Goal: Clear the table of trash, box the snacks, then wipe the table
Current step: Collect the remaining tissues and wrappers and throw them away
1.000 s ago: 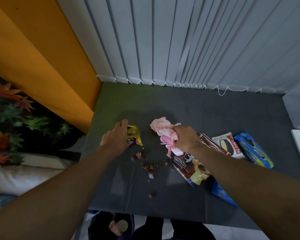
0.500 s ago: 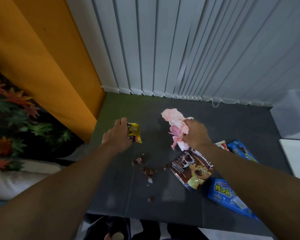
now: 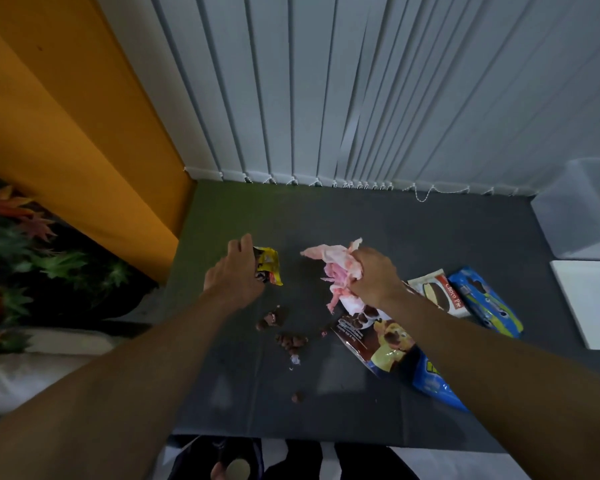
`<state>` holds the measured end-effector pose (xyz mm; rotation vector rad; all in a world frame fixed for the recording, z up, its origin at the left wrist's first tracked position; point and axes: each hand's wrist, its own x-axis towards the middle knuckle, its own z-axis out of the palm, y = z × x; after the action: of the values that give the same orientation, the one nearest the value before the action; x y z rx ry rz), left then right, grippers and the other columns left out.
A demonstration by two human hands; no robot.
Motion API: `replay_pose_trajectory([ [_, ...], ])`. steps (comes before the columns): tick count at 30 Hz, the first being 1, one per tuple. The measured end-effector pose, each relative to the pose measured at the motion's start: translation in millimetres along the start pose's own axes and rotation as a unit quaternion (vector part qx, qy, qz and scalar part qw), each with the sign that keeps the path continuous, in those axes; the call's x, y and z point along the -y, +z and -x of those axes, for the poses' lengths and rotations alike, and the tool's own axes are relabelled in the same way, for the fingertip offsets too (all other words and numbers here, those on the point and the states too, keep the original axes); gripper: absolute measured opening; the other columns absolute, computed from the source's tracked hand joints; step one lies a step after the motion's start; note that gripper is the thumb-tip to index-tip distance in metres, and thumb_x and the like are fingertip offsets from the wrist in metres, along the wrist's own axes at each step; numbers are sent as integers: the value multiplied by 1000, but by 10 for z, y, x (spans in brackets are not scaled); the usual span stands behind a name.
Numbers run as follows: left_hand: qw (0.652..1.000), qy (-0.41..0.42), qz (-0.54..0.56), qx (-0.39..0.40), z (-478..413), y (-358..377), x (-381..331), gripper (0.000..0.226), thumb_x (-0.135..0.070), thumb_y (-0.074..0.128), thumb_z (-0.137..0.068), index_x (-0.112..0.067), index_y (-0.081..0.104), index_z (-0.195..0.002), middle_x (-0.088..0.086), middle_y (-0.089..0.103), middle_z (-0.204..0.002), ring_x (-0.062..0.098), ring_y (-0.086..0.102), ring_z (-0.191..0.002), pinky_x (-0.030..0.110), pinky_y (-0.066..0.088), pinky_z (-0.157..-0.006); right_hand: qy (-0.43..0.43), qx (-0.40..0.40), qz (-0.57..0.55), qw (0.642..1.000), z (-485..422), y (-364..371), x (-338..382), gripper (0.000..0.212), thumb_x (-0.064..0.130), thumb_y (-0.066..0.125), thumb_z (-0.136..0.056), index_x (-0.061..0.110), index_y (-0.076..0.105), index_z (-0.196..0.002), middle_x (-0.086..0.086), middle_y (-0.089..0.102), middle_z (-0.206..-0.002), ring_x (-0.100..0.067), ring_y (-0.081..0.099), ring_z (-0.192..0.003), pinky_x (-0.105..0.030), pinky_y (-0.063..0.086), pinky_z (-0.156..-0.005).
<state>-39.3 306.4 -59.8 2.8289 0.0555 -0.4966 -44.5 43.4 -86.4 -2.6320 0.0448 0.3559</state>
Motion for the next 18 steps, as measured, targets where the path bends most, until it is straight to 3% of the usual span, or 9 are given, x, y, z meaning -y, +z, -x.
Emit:
replay_pose_trajectory([
  [3,1000,-13,-5,4,-2,43,111,84,-27,74,-80,-14,21,-144,11,40,-130,41,59,-109,45,49,-75,-9,42,9,999,-37,185,22,41,20,79,-75,13,66,-114,-7,62,-115,-30,63,-103,-36,52,-89],
  [8,999,-35,-13,15,-25,108,303,85,-27,75,-79,-13,22,-144,12,39,-129,42,58,-110,46,49,-78,2,106,31,994,-79,450,22,68,37,83,-74,25,55,-135,-4,51,-136,-27,53,-122,-39,46,-103],
  [14,998,-41,19,31,-70,161,402,90,-25,76,-78,-11,19,-146,15,40,-134,43,55,-115,50,52,-84,-14,51,114,992,-63,471,67,39,35,73,-83,25,65,-120,-5,71,-108,-28,67,-101,-34,52,-81],
  [18,998,-44,28,35,-87,143,410,92,-27,76,-77,-12,18,-147,14,40,-135,43,54,-118,50,51,-86,-29,43,125,991,-74,440,119,35,28,75,-82,24,66,-116,-4,71,-106,-27,68,-97,-34,52,-81],
])
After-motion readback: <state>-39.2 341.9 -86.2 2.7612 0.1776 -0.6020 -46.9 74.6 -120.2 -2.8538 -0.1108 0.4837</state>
